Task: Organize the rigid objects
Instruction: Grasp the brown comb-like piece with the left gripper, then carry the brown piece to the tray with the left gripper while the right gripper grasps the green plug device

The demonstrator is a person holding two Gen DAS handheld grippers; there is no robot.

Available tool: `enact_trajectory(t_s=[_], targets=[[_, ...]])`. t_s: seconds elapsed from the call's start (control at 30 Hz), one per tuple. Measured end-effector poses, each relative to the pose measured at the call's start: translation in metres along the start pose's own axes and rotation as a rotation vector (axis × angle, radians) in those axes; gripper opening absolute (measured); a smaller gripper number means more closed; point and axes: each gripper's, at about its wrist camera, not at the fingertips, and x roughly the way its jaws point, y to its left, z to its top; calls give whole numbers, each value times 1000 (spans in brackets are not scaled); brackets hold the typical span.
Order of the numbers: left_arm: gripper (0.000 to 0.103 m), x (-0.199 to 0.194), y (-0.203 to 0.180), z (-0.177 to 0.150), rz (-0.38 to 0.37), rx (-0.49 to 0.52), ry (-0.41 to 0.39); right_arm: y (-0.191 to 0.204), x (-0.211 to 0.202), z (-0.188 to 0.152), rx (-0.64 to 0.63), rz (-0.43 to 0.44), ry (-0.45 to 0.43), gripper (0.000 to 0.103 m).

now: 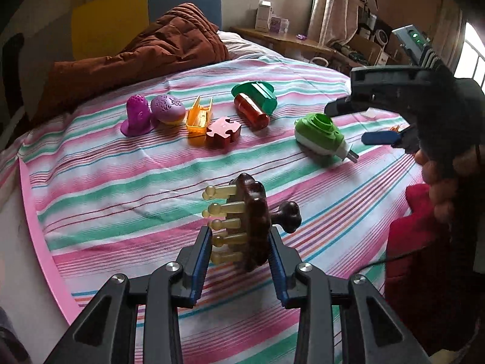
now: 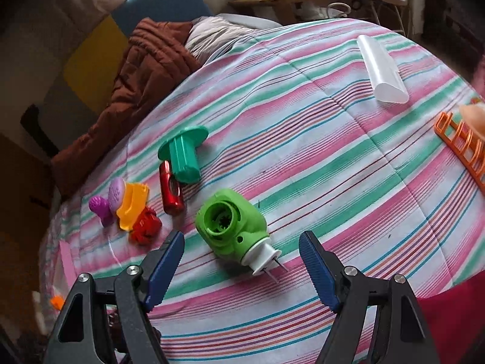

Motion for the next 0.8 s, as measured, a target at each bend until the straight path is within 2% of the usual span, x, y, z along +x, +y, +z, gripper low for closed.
enact_trajectory(t_s=[0.13, 0.23, 0.3, 0.37, 0.4, 0.43, 0.5, 0.6, 0.8], targets=[[36, 2, 6, 2, -28, -40, 5, 14, 11, -2, -92, -63, 51, 79], [34, 7, 13, 1, -17, -77, 39, 29, 23, 4, -200, -136, 80, 79], [34, 8, 19, 0, -45, -119, 42, 37, 33, 9, -263, -180, 86, 79], [34, 7, 17, 0, -38, -110, 41, 39, 46, 10, -327, -224, 104, 77], [34, 8, 17, -1, -36, -108, 41, 39, 51, 7, -342, -227, 114, 69], [34, 8, 17, -1, -36, -109, 41, 39, 55, 6, -349, -221, 123, 56], [34, 9, 18, -1, -42, -120, 44, 43, 55, 2, -391, -246, 120, 55], [34, 14, 23, -3, -58, -149, 60, 45, 56, -3, -421, -231, 133, 54], [34, 11, 25, -4, -70, -171, 57, 36, 57, 1, -393, -201, 148, 54]])
